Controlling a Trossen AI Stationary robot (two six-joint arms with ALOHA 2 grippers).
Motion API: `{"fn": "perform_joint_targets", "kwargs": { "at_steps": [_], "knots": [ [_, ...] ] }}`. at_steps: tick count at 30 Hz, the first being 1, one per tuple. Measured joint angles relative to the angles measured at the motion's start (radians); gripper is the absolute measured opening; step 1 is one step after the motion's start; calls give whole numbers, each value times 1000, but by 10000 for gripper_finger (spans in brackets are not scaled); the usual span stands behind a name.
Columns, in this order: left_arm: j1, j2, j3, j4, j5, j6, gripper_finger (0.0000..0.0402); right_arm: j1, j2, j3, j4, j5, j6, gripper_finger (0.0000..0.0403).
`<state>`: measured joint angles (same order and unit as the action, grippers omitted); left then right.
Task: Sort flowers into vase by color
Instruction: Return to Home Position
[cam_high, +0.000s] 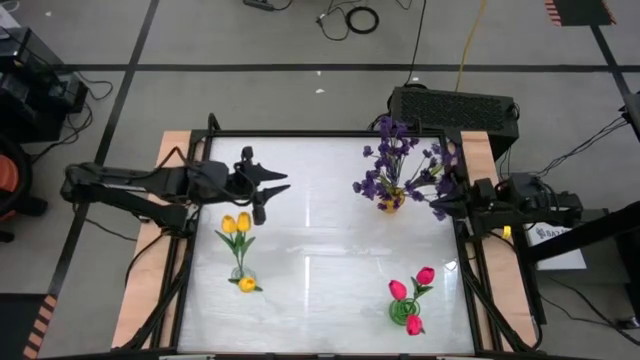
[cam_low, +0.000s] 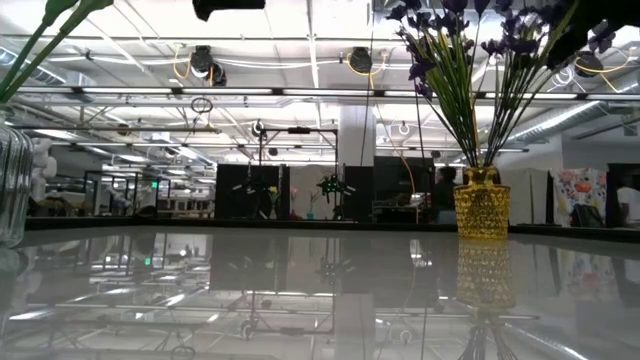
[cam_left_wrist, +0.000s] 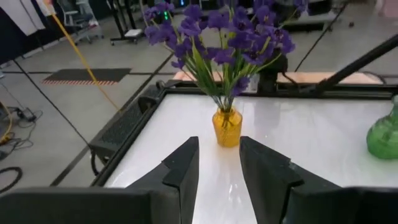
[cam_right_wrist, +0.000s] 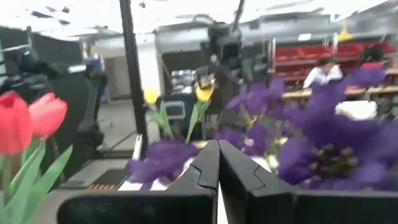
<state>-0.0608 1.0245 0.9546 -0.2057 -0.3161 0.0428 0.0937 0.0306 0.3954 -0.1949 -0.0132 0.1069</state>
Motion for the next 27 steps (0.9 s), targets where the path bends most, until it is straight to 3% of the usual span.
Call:
{"fn": "perform_joint_targets", "kwargs": {
  "at_steps": [7, 11, 13, 27],
  "knots": [
    [0, -28, -86, 40, 8, -37, 122, 0, -22, 0, 80, -7, 7, 0],
    [-7, -26, -95, 38, 22, -42, 122, 0, -27, 2, 154, -187, 22, 0],
    [-12, -27, -95, 43, 26, -44, 122, 0, -26, 1, 147, -228, 22, 0],
    [-12, -27, -95, 59, 56, -37, 122, 0, -22, -137, 151, -257, -44, 0]
  ]
}}
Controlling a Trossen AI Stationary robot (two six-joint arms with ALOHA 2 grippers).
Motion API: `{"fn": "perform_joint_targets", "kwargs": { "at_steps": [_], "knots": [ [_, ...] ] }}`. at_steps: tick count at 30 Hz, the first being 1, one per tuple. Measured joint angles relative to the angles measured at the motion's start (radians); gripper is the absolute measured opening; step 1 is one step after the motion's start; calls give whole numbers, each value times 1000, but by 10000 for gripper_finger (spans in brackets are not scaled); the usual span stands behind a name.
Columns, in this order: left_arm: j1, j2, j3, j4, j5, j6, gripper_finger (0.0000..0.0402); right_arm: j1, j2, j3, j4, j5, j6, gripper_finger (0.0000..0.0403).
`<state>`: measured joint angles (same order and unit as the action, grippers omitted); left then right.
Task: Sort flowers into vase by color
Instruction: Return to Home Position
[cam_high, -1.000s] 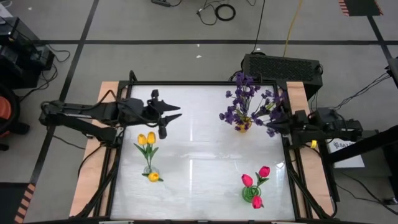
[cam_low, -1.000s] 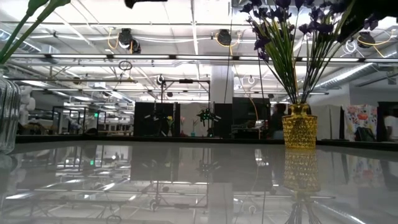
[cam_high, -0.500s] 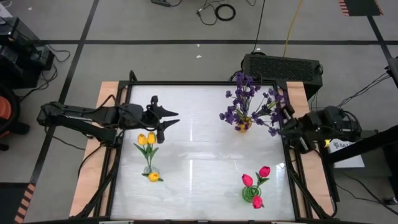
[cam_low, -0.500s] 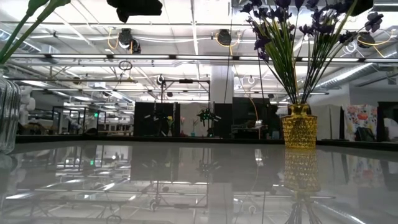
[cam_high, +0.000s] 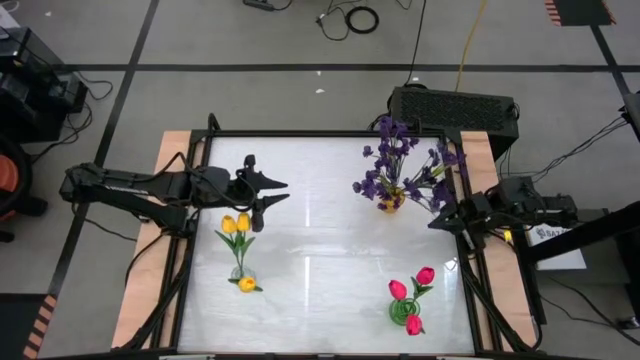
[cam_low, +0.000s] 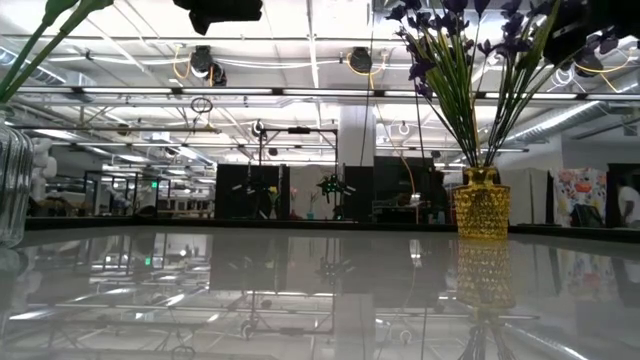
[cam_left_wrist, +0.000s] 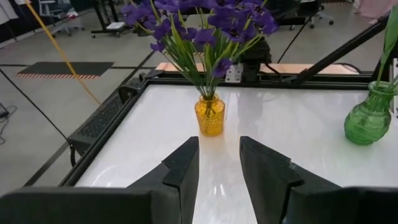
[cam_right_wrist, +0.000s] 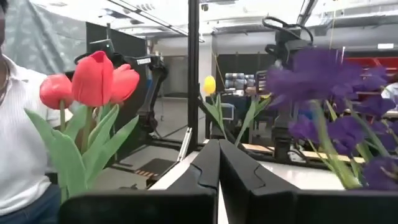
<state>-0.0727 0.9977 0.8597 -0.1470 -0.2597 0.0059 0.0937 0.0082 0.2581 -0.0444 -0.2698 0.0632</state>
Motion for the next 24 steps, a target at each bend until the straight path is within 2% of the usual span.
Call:
{"fn": "perform_joint_targets", "kwargs": {
  "at_steps": [3, 8, 10, 13, 18, 24],
  "knots": [
    [0, 0, 0, -1, 3, 0, 122, 0, 0, 0, -17, 14, -7, 0],
    [0, 0, 0, -4, 3, 0, 122, 0, 0, 0, -113, 154, -44, 0],
    [0, 0, 0, -4, 3, 0, 122, 0, 0, 0, -119, 174, -49, 0],
    [0, 0, 0, -4, 3, 0, 122, 0, 0, -6, -109, 191, -52, 0],
    [0, 0, 0, -4, 3, 1, 122, 0, 1, -86, -79, 293, -53, 0],
    [0, 0, 0, -17, 3, 1, 122, 0, 0, -154, 16, 300, -46, 0]
  ]
}}
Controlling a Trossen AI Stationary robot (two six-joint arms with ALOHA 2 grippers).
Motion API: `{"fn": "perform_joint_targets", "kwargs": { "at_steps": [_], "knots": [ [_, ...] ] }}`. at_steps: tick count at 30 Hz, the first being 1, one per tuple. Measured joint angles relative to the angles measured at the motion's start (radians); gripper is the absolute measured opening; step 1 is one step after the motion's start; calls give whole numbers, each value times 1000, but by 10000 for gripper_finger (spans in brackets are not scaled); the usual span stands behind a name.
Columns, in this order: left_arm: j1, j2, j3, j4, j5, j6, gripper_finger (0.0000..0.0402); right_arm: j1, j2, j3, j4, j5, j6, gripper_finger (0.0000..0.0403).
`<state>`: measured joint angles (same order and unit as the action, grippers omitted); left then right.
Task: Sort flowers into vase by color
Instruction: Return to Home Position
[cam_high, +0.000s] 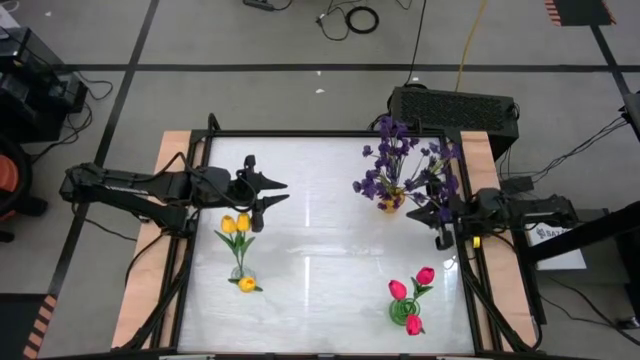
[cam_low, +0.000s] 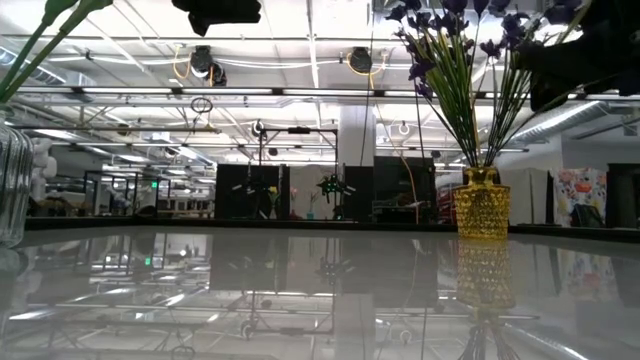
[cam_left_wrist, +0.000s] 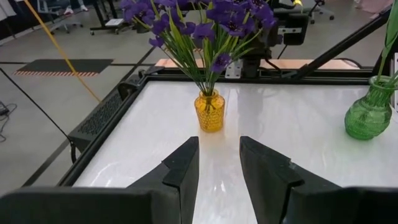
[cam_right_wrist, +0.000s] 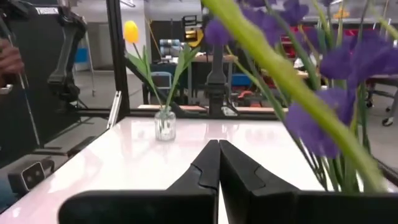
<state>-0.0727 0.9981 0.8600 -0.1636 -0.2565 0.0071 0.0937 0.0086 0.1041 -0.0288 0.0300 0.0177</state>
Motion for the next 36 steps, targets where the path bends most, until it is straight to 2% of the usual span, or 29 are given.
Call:
{"fn": "perform_joint_targets", "kwargs": {
  "at_steps": [7, 12, 19, 30, 36],
  "knots": [
    [0, 0, 0, -4, 0, 0, 122, 0, 0, -57, 42, 76, 30, 0],
    [0, 0, -1, -5, 5, 27, 122, 0, 2, -89, 68, 81, 41, 0],
    [33, -28, -75, 30, 20, 18, 122, 0, 3, -89, 69, 101, 3, 0],
    [51, -242, -215, 23, 8, -53, 122, 0, 2, -90, 79, 103, -3, 0],
    [51, -404, -284, 19, -8, -54, 122, 0, 2, -90, 72, 101, 0, 0]
  ]
}}
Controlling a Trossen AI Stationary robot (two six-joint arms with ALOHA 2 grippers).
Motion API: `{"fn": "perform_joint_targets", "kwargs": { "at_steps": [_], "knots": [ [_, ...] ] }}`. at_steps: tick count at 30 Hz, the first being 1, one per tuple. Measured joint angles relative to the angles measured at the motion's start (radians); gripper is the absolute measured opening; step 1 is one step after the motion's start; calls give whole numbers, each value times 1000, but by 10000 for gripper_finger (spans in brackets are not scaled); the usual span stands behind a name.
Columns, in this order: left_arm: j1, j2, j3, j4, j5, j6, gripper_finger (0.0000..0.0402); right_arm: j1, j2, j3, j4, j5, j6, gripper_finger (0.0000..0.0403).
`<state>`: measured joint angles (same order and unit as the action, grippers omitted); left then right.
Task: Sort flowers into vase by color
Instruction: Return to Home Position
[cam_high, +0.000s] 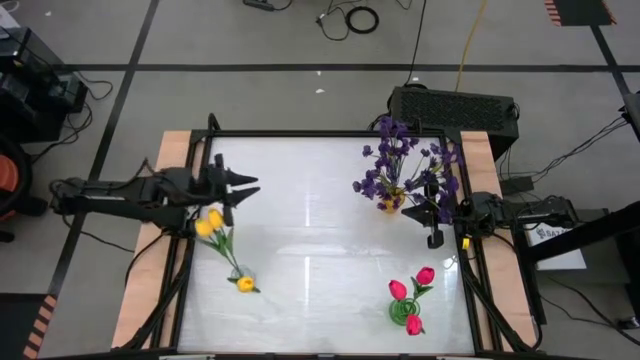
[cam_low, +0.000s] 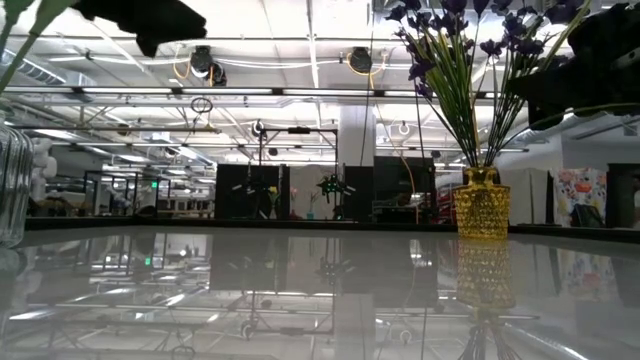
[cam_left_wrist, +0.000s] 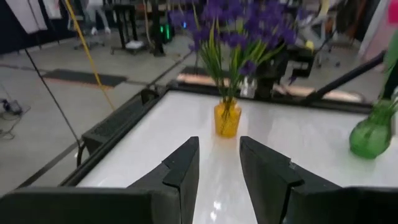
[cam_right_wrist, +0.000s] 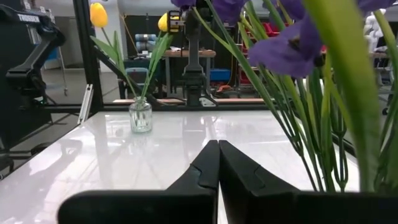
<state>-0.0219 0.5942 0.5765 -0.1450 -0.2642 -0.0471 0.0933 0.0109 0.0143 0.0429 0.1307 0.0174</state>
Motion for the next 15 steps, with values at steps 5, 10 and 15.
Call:
{"fn": "perform_joint_targets", "kwargs": {
  "at_steps": [5, 10, 15],
  "knots": [
    [0, -109, -20, -1, 37, 3, 122, 0, 0, 0, -2, -1, 0, 0],
    [0, -170, -20, 83, 84, 10, 122, 0, 0, 0, -3, -1, 0, 0],
    [4, -222, -20, 60, 84, 84, 122, 0, 0, 0, -3, -1, 0, 0]
  ]
}}
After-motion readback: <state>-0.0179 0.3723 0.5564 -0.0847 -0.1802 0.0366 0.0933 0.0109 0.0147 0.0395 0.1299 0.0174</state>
